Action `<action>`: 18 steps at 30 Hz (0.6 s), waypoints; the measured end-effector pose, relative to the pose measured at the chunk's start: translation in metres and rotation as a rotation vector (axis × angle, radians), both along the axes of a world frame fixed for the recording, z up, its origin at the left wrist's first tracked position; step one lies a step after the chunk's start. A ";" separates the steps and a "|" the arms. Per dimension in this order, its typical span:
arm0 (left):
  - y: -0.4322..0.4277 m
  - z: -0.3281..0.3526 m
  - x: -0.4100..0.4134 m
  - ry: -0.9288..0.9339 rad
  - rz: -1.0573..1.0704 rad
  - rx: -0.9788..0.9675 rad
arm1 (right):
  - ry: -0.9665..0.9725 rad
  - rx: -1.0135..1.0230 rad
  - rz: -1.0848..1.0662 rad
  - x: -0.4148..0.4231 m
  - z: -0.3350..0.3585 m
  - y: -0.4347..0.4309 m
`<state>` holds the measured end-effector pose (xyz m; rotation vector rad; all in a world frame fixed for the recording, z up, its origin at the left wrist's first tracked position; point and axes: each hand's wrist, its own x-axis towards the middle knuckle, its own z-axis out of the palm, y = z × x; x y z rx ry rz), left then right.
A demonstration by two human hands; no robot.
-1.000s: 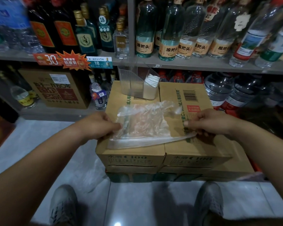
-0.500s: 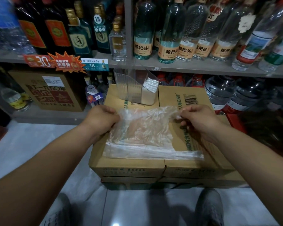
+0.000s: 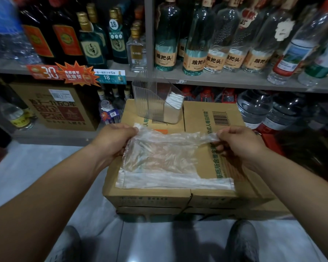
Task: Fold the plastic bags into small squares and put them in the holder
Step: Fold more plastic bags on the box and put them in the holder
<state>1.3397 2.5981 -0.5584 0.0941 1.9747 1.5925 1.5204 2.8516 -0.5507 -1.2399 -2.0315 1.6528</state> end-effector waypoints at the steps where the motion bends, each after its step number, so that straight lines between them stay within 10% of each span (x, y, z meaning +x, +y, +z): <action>1: 0.000 -0.001 0.000 0.023 0.010 0.000 | 0.020 -0.040 0.001 0.001 0.001 0.000; 18: -0.005 -0.005 0.002 0.128 0.048 -0.113 | 0.026 -0.010 -0.048 0.006 -0.004 0.008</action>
